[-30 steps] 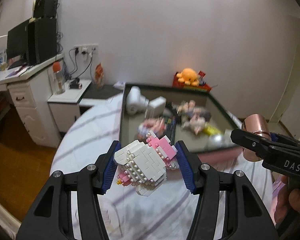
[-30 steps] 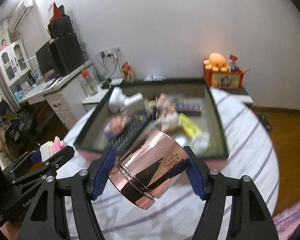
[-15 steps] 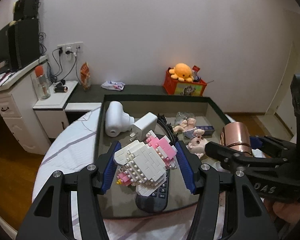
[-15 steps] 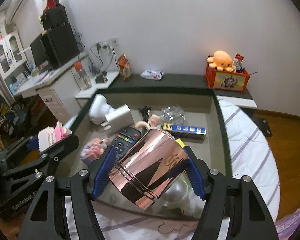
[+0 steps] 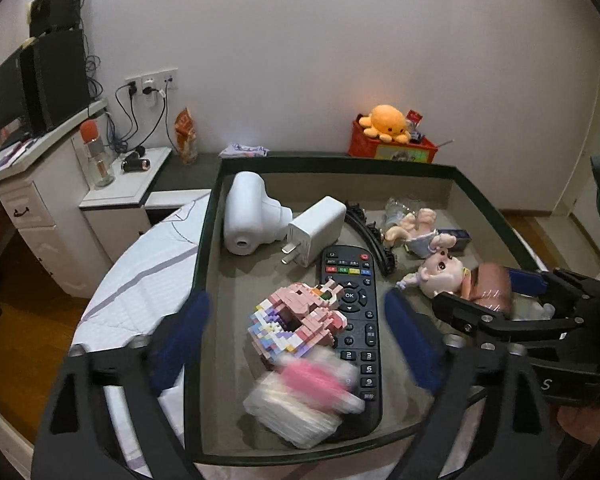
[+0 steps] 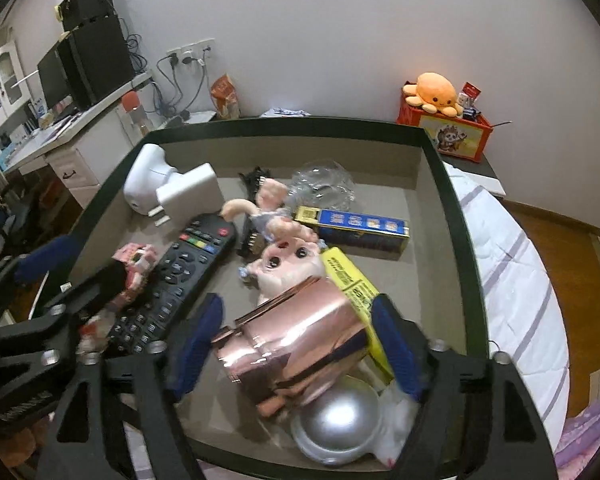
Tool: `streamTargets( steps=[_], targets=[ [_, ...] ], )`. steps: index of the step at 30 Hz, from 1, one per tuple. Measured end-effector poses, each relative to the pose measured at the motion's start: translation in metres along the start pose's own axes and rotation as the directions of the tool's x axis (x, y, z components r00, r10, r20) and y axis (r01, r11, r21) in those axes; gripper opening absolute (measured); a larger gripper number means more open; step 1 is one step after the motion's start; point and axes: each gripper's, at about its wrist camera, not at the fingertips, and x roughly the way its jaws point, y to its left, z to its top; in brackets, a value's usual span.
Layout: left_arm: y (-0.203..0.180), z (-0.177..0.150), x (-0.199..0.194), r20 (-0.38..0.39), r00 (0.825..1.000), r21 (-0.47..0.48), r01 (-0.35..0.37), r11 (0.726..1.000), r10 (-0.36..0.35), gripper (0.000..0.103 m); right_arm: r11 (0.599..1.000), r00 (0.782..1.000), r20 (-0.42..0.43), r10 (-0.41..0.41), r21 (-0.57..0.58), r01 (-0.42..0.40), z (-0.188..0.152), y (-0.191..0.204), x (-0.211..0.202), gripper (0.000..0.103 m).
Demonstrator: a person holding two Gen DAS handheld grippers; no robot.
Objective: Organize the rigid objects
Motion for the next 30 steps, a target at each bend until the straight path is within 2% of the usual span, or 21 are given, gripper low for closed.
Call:
streamTargets(
  steps=[2,3,9,11,13,15,23,30],
  targets=[
    [-0.001,0.000,-0.004,0.005,1.000,0.016,-0.001,1.000,0.001,0.102,1.000,1.000,-0.003,-0.004,0.003,0.004,0.000,0.000,-0.001,0.083],
    [-0.004,0.000,-0.007,0.014,1.000,0.029,-0.020,0.999,0.020,0.103,1.000,1.000,-0.002,-0.008,0.006,0.008,0.000,0.000,-0.003,0.084],
    [-0.008,0.003,-0.028,0.026,0.999,0.038,-0.030,0.999,0.029,0.103,1.000,1.000,0.023,0.009,0.019,-0.009,0.000,-0.001,-0.022,0.088],
    [-0.008,0.005,-0.042,0.044,0.998,0.030,-0.034,0.999,0.032,0.103,1.000,0.999,0.035,-0.005,0.029,0.004,0.002,-0.001,-0.032,0.101],
    [-0.009,0.008,-0.061,0.069,0.996,0.031,-0.056,0.998,0.054,0.103,0.999,0.998,0.060,0.016,0.043,-0.018,0.003,-0.002,-0.047,0.103],
    [-0.012,0.010,-0.082,0.097,0.993,0.037,-0.069,0.997,0.065,0.103,0.998,0.995,0.093,0.035,0.048,-0.039,0.002,-0.001,-0.066,0.103],
    [-0.018,0.010,-0.176,0.205,0.975,0.040,-0.095,0.995,0.084,0.103,0.999,0.973,0.230,0.001,0.044,-0.012,-0.009,0.020,-0.159,0.103],
    [-0.022,-0.004,-0.263,0.302,0.947,0.026,-0.125,0.992,0.112,0.103,0.999,0.944,0.330,-0.018,0.036,0.006,-0.047,0.037,-0.241,0.103]
  ],
)
